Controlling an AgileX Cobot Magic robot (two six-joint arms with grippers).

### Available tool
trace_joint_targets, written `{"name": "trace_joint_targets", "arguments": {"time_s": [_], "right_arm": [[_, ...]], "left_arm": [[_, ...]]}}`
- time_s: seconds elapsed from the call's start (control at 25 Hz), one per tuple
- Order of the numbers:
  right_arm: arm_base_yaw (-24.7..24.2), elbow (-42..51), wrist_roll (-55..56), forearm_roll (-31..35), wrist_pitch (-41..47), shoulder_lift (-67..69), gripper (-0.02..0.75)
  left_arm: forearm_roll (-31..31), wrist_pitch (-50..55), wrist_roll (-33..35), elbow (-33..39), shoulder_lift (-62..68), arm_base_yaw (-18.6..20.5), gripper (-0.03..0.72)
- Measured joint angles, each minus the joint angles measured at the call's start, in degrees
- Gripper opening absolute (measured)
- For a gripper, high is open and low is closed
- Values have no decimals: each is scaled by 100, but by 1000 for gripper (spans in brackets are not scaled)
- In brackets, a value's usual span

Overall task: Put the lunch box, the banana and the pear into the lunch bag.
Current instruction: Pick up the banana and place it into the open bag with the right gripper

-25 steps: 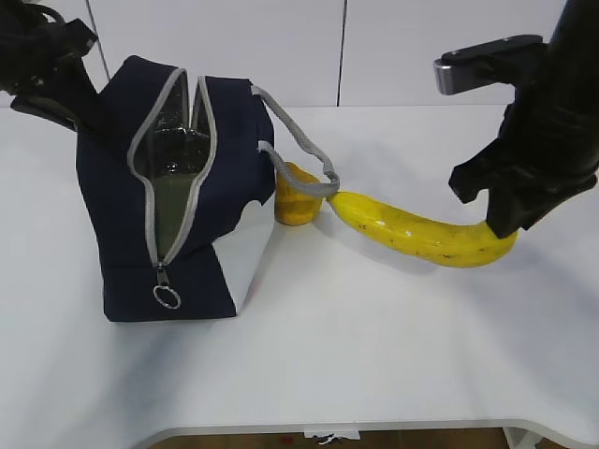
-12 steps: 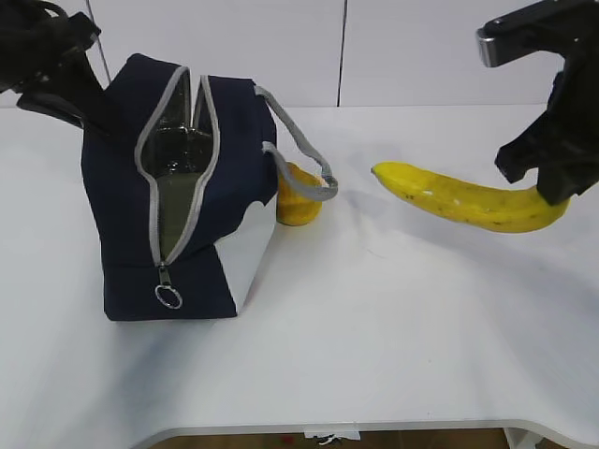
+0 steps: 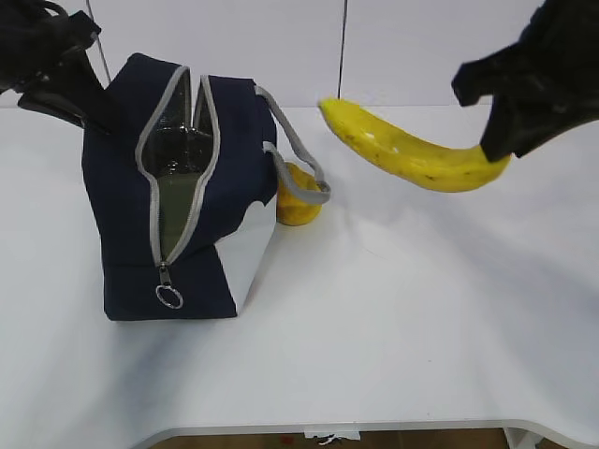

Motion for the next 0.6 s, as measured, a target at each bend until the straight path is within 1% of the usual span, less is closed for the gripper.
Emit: {"name": "trace_joint_targets", "arguments": {"time_s": [0.12,0.2,0.44,0.6], "right_arm": [[0,-74,4,931,-445,50,151],[0,-74,-22,1439,-689,146,150],[0,-74,-60,2507,-1382,464,150],[0,-85,-71,3390,-1767,698,150]], "left_arm": [[-14,0,0,0,0,0,8],[-57,0,0,0,0,0,8],[-167,0,0,0,0,0,8],[-181,0,0,0,0,0,8]]}}
